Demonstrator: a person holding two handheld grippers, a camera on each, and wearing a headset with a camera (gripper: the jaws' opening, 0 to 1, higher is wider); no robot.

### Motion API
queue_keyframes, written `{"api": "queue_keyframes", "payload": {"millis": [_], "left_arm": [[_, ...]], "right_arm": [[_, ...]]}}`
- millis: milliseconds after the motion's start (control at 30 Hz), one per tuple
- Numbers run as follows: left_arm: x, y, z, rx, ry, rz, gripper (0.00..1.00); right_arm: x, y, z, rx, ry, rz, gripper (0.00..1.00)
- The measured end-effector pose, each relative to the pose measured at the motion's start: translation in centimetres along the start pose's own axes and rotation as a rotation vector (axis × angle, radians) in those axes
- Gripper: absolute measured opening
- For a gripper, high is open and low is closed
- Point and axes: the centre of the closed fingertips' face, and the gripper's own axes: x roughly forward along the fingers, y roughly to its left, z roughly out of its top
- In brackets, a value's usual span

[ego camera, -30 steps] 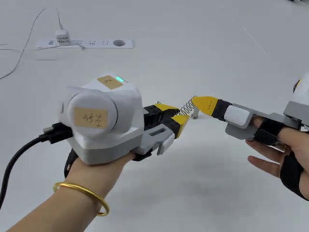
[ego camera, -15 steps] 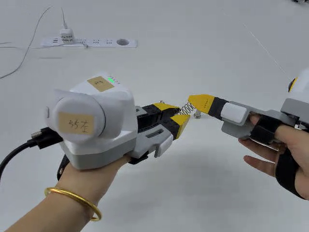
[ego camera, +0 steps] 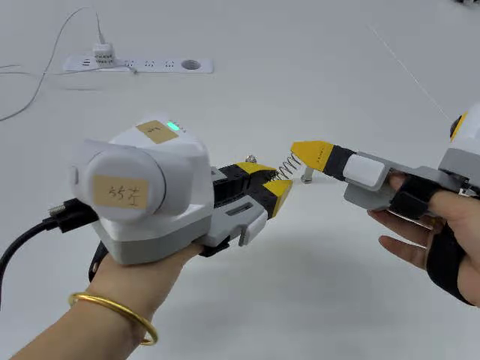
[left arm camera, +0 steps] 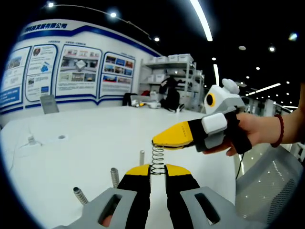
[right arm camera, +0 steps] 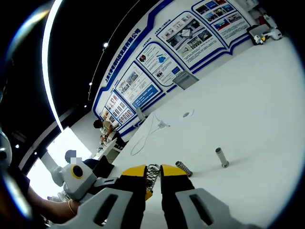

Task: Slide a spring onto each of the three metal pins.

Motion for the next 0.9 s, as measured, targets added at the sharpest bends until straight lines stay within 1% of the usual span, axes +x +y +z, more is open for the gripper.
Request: {"api": "queue_keyframes", "payload": {"millis": [33, 100, 333, 467, 600, 767, 900], "left_arm": [[0.0, 0.0, 0.1, -0.022, -0.004, -0.002, 0.11], [0.0, 0.1, 0.2, -0.036, -0.013, -0.002, 0.11], [0.0, 0.1, 0.2, -0.029, -0.012, 0.001, 0.11], [0.1, 0.1, 0.1, -0.023, -0.009, 0.006, 0.12], [0.1, 0.3, 0.1, -0.031, -0.008, 0.011, 0.12], [0.1, 0.5, -0.1, -0.053, 0.007, 0.016, 0.17], [-0.3, 0.8, -0.6, -0.067, 0.037, 0.032, 0.23]], "right_arm": [[0.0, 0.0, 0.1, 0.001, -0.002, 0.001, 0.12], [0.1, 0.1, 0.2, -0.004, -0.007, 0.005, 0.12], [0.0, -0.2, 0.4, -0.005, -0.006, 0.001, 0.12], [-0.1, -0.2, 0.4, -0.019, -0.003, -0.004, 0.12], [-0.1, -0.3, 0.6, -0.031, -0.004, -0.01, 0.11], [-0.3, -0.2, 1.2, -0.051, -0.02, -0.019, 0.11], [-0.5, -0.3, 1.7, -0.087, -0.029, -0.033, 0.11]]}}
